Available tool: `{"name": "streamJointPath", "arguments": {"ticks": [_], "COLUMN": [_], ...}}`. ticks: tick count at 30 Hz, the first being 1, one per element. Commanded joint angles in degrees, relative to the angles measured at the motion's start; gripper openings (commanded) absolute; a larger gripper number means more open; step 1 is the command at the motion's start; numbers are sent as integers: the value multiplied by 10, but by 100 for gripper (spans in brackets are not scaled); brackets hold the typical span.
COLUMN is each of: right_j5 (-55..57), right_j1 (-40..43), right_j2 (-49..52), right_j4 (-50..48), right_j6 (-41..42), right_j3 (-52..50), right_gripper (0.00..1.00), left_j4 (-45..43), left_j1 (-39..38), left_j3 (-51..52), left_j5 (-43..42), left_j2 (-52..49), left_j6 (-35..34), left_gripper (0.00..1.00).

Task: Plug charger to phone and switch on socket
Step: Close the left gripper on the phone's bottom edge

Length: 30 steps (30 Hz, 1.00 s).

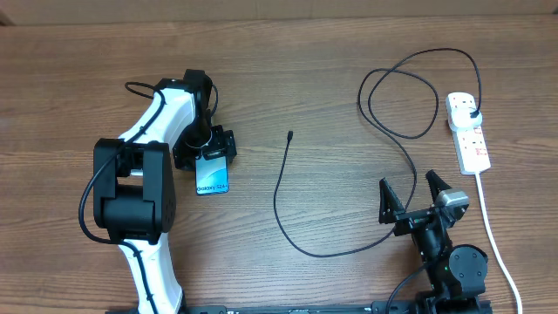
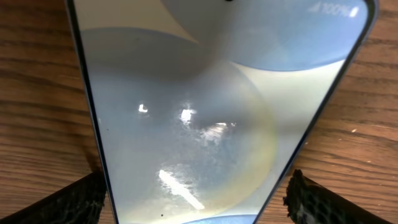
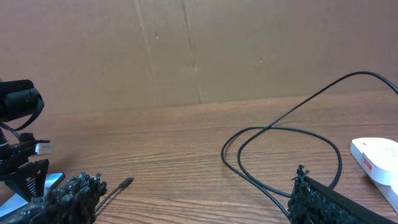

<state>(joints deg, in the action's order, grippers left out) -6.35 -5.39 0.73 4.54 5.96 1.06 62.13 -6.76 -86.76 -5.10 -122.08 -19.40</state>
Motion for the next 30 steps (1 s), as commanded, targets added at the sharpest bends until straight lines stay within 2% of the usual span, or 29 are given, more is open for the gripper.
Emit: {"name": "streamJointPath", "arguments": {"ticks": [1, 14, 21, 30], "right_j5": [7, 8, 8, 7], "right_j1": [-4, -4, -4, -4], "right_j2": [-6, -6, -6, -6], "right_j4": [-2, -2, -2, -2], "right_j6": [0, 0, 0, 0], "right_j3": [-6, -6, -6, -6], "right_gripper": [100, 100, 100, 100], "left_j4": [-13, -76, -75, -38], "left_j1": [-6, -18, -18, -18], "left_j3": [10, 73, 76, 42], "left_j5": [13, 12, 10, -6], "left_j2": [-23, -23, -23, -23], "left_j6": [2, 12, 11, 9], "left_gripper": [93, 89, 79, 77]}}
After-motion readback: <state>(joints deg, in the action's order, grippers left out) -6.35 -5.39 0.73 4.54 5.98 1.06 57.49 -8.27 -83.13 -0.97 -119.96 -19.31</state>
